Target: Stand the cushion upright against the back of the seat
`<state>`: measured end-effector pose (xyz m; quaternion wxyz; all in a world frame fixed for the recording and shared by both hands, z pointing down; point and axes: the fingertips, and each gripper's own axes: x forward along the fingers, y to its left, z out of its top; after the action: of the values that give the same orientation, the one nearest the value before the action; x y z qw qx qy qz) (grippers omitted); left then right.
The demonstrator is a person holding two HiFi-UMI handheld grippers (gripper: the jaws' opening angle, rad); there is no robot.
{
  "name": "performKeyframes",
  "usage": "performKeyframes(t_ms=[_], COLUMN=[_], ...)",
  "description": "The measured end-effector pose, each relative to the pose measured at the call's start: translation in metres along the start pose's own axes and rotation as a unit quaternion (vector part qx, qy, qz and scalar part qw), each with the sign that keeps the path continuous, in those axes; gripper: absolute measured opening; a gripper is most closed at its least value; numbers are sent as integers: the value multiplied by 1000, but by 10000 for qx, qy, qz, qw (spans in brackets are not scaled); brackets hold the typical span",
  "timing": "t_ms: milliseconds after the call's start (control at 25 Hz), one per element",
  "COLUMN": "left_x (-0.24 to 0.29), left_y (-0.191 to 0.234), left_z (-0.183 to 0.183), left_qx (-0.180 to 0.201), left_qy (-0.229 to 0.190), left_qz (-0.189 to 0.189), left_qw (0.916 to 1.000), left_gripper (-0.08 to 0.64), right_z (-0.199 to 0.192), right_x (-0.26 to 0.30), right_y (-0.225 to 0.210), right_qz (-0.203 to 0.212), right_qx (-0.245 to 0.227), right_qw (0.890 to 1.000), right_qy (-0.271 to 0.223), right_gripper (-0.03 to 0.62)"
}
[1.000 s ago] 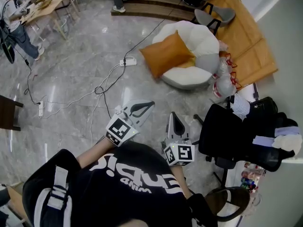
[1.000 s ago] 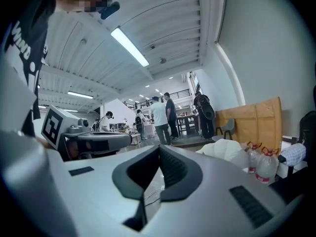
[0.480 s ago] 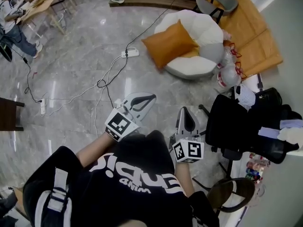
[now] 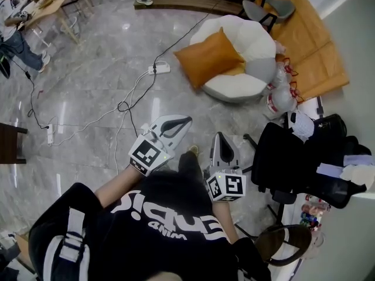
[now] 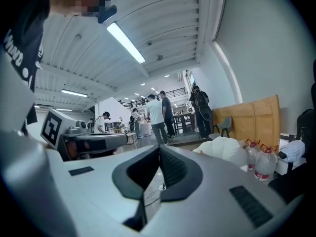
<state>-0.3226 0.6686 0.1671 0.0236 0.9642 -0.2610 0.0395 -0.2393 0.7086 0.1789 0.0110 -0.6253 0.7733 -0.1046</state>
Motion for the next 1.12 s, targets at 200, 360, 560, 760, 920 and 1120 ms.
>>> performKeyframes(t_ms=[200,360,560,760,920,1120], left_x=[25,48,83,112,134,171], left_y=[13,24,37,55,62,68], left_z=[2,3,11,18,20,27], left_qx=[-40,-140,-105,-127,-162,-154], left_qy=[17,-9,42,68,116,153], left_qz=[-50,-63,-38,97,119,184], left_qw=[10000,9999,9999,9998,9997,9996], left_gripper=[8,8,8,8,8,8], right_z=[7,11,18,28,32,40], right_x=[19,35,60,85,96,106], right_y=[-23,-45,-71,-92,-112,-144], right_qz=[-52,-96,-36,45,18,13], right_qx=[6,6,27,16,71,106], right_qw=[10000,9999,10000,10000,10000,9999], right_qy=[26,32,57,30,29,8], right_gripper=[20,20,20,20,20,20])
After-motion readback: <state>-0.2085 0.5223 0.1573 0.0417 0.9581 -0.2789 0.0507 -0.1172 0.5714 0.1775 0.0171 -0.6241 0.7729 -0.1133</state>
